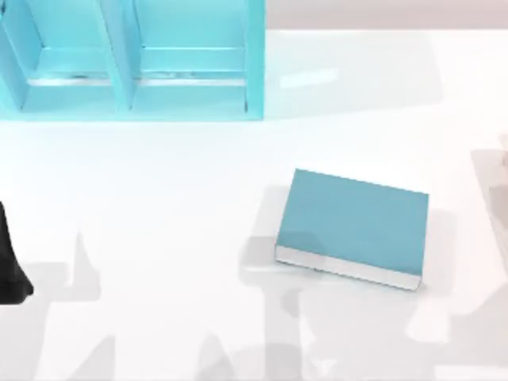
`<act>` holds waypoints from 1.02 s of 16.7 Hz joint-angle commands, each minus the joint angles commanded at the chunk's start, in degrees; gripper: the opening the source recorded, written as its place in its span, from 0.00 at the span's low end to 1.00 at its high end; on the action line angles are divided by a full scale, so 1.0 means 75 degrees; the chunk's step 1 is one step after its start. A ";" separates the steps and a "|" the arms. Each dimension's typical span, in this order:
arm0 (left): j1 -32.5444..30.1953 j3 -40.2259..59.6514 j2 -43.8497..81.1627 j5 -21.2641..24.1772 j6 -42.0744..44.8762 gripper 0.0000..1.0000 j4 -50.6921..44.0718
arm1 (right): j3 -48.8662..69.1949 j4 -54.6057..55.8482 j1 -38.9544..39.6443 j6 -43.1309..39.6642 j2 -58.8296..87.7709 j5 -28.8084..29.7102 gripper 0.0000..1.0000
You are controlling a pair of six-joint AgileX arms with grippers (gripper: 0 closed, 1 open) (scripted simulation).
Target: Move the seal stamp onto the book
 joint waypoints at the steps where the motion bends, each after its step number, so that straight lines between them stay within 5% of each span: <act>1: 0.0000 0.0000 0.0000 0.0000 0.0000 1.00 0.0000 | 0.0674 -0.0537 -0.0164 -0.0150 0.0801 -0.0001 1.00; 9: 0.0000 0.0000 0.0000 0.0000 0.0000 1.00 0.0000 | 0.4635 -0.3825 -0.1228 -0.1038 0.5282 0.0027 1.00; 17: 0.0000 0.0000 0.0000 0.0000 0.0000 1.00 0.0000 | 0.5258 -0.4275 -0.1370 -0.1173 0.5892 0.0029 1.00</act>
